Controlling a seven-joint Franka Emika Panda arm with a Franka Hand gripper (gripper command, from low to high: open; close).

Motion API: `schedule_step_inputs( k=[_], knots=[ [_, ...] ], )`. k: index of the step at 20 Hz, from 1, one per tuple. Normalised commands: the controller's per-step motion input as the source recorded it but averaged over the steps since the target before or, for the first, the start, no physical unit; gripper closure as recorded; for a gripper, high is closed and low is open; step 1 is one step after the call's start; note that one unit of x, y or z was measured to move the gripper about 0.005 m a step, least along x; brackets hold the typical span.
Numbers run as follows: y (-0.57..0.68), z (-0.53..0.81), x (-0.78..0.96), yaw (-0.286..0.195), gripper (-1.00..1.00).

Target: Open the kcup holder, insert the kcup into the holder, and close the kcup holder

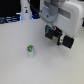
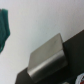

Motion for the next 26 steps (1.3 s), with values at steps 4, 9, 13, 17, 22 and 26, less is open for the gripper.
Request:
schedule_step_inputs(
  k=[4,9,13,17,22,26],
  knots=[
    [-0.46,0.04,-0.09,-0.281,-1.00],
    [-0.42,-0.02,-0.19,-0.282,-1.00],
    [-0.38,-0.12,-0.26,-0.287,-1.00],
    [-0.41,-0.21,-0.24,-0.294,-1.00],
    [-0.41,-0.28,-0.27,-0.299,-1.00],
    [-0.41,-0.33,-0.27,-0.307,-1.00]
  ],
)
